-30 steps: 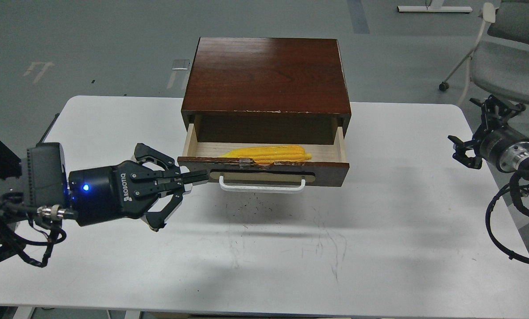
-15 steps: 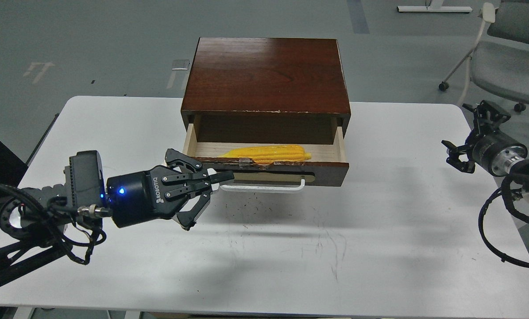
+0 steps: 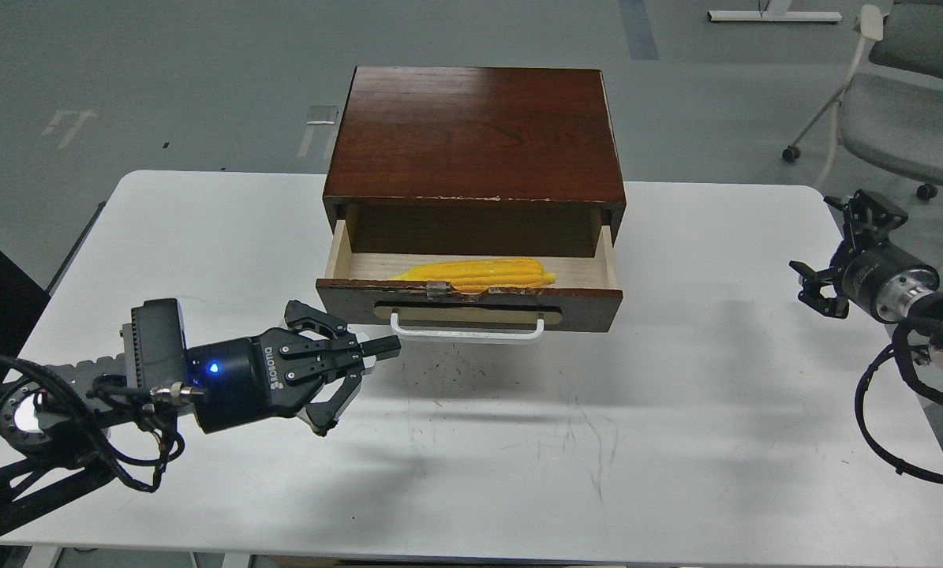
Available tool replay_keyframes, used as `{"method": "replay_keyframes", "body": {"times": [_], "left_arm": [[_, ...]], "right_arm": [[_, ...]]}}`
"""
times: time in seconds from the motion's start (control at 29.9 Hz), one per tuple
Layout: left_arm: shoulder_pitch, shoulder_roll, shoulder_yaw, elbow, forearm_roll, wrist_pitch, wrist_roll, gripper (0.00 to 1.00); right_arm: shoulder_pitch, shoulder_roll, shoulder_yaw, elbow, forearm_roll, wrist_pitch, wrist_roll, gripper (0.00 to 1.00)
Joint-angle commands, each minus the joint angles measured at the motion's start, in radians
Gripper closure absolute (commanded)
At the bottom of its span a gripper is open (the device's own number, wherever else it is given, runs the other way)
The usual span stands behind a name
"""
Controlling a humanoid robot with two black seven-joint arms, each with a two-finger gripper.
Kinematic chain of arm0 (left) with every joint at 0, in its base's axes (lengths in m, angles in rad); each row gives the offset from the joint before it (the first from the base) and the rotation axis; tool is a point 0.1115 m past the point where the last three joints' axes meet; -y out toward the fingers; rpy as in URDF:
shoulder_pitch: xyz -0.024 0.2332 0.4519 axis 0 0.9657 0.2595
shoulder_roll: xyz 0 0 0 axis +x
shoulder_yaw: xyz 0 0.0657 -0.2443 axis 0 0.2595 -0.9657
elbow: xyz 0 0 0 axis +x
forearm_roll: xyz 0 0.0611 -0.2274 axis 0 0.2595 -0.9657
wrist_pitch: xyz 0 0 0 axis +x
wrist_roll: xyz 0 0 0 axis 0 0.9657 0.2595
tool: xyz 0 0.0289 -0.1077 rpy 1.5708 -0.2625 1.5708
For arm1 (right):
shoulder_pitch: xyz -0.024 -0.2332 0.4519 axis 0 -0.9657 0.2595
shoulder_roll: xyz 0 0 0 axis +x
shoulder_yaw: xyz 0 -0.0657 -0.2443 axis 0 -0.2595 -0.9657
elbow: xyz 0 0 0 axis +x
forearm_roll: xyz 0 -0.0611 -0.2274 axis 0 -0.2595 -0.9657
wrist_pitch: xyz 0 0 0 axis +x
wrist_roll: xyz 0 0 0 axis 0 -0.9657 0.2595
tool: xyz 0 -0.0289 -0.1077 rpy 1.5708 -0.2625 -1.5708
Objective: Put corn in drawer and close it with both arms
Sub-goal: 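Bring the left gripper to the front of the open drawer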
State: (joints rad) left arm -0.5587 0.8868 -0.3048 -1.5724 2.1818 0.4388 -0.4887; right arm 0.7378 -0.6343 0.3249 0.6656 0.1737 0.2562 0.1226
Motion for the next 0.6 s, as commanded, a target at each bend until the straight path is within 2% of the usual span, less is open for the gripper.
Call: {"method": "replay_keyframes", "body": {"times": [0.0, 0.1, 0.37, 0.43, 0.47, 0.57], "left_arm": [[-0.006, 0.001, 0.012, 0.003, 0.0, -0.031, 0.0, 1.0], [-0.006, -0.009, 0.013, 0.008, 0.0, -0.057, 0.0, 1.0], [-0.009, -0.063, 0.021, 0.043, 0.0, -0.061, 0.0, 1.0], [-0.01, -0.081, 0.021, 0.058, 0.0, -0.061, 0.0, 1.0], [-0.01, -0.089, 0.021, 0.064, 0.0, -0.061, 0.0, 1.0], [-0.01, -0.101, 0.021, 0.071, 0.0, -0.063, 0.0, 1.0]], "right_arm": [[0.0, 0.005, 0.0, 0.0, 0.0, -0.002, -0.001, 0.0], [0.002, 0.007, 0.0, 0.0, 0.0, -0.005, -0.001, 0.0], [0.018, 0.007, 0.017, 0.006, 0.0, 0.006, 0.008, 0.0], [0.041, 0.007, 0.02, 0.012, 0.0, 0.011, 0.037, 0.0], [0.055, 0.007, 0.019, 0.012, 0.0, 0.027, 0.067, 0.0], [0.078, 0.008, 0.017, 0.012, -0.003, 0.09, 0.115, 0.0]]}}
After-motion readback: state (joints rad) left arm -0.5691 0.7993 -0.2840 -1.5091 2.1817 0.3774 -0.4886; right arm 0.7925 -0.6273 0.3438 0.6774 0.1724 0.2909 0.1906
